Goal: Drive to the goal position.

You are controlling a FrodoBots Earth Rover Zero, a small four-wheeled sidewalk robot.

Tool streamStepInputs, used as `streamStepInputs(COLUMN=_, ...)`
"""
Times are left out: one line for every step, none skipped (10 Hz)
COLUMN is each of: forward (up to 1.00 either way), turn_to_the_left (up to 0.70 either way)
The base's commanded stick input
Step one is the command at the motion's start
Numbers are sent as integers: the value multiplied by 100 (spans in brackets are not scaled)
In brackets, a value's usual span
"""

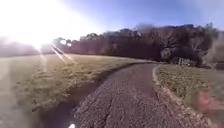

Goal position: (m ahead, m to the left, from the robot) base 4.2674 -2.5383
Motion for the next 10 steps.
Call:
streamStepInputs(forward=85, turn_to_the_left=0)
streamStepInputs(forward=85, turn_to_the_left=0)
streamStepInputs(forward=85, turn_to_the_left=0)
streamStepInputs(forward=85, turn_to_the_left=0)
streamStepInputs(forward=85, turn_to_the_left=0)
streamStepInputs(forward=85, turn_to_the_left=0)
streamStepInputs(forward=85, turn_to_the_left=0)
streamStepInputs(forward=85, turn_to_the_left=0)
streamStepInputs(forward=85, turn_to_the_left=0)
streamStepInputs(forward=85, turn_to_the_left=0)
